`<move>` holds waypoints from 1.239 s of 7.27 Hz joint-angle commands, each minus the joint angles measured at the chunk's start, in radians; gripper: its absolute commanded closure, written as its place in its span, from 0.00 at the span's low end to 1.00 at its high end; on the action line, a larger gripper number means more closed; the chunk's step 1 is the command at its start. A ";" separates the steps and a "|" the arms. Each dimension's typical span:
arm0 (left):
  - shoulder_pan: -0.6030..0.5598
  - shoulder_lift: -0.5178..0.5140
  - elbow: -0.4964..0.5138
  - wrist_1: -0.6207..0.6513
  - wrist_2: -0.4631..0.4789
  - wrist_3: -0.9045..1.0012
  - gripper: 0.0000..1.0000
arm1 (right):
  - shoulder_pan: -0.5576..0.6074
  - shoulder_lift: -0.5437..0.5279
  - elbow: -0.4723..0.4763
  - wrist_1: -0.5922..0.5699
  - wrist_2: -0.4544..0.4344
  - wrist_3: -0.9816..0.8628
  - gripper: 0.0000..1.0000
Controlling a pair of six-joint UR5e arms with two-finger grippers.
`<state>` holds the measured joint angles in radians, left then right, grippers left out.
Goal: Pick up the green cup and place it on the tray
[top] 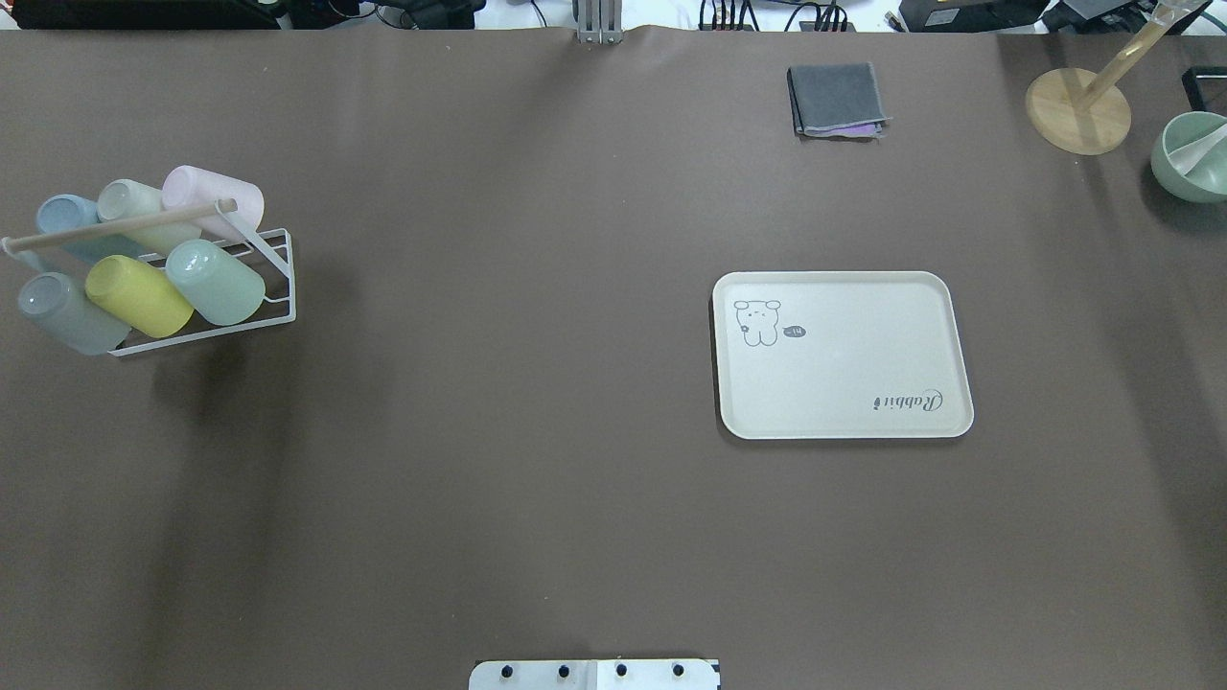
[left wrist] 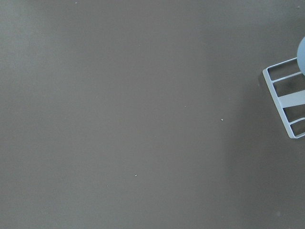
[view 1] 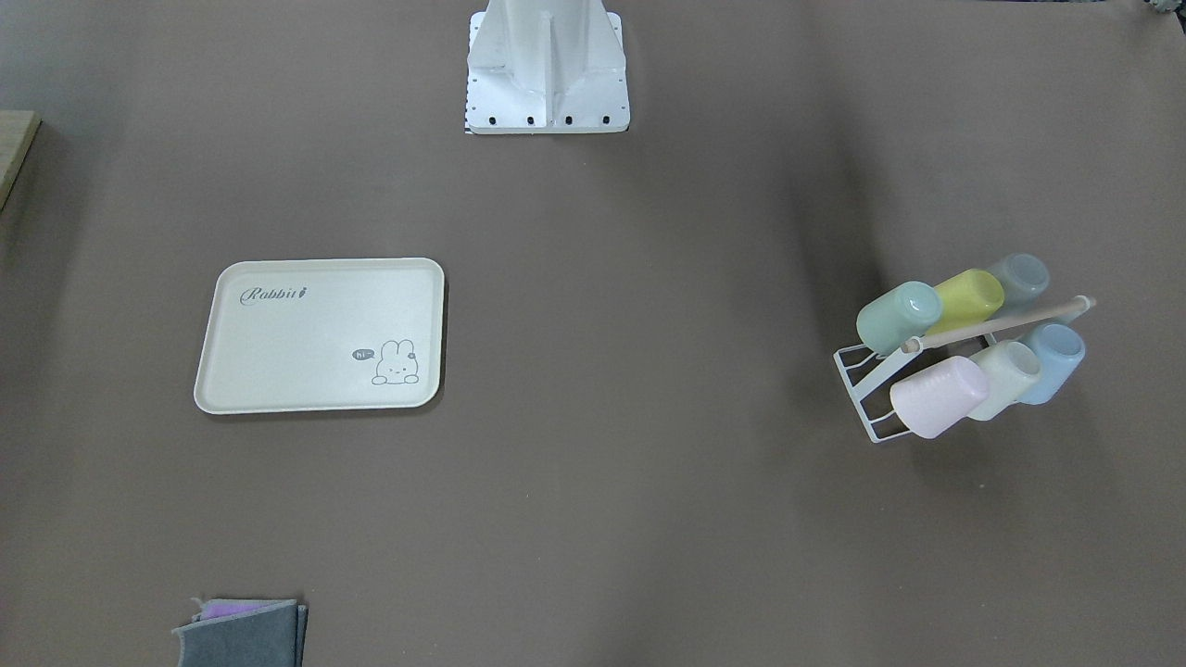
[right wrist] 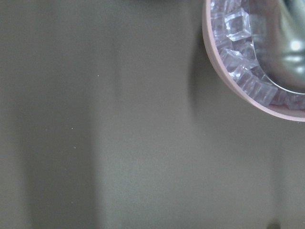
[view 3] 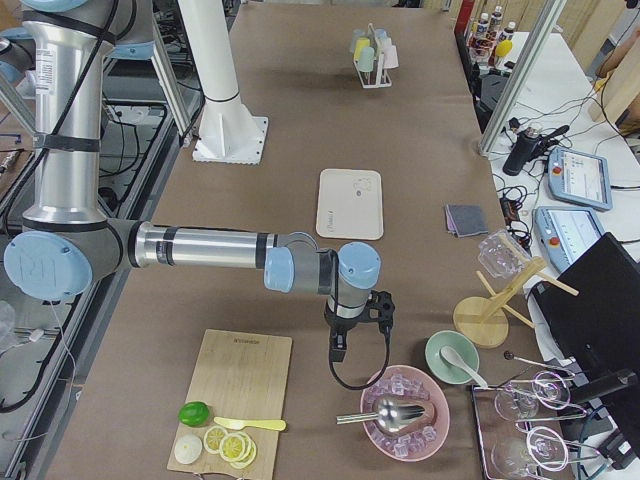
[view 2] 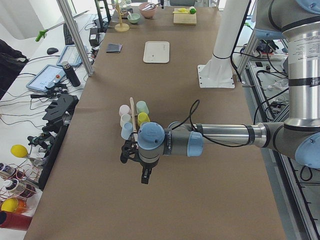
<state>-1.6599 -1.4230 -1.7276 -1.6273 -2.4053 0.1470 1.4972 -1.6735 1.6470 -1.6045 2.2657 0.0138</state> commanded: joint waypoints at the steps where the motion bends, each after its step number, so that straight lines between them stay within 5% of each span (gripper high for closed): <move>1: 0.000 -0.001 -0.001 0.001 0.000 0.000 0.02 | 0.000 0.001 -0.007 0.000 0.000 0.000 0.00; 9: -0.001 -0.004 -0.012 0.001 0.000 0.000 0.02 | -0.002 0.018 -0.041 0.002 -0.015 0.000 0.00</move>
<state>-1.6613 -1.4232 -1.7292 -1.6273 -2.4053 0.1485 1.4957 -1.6592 1.6095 -1.6030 2.2512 0.0132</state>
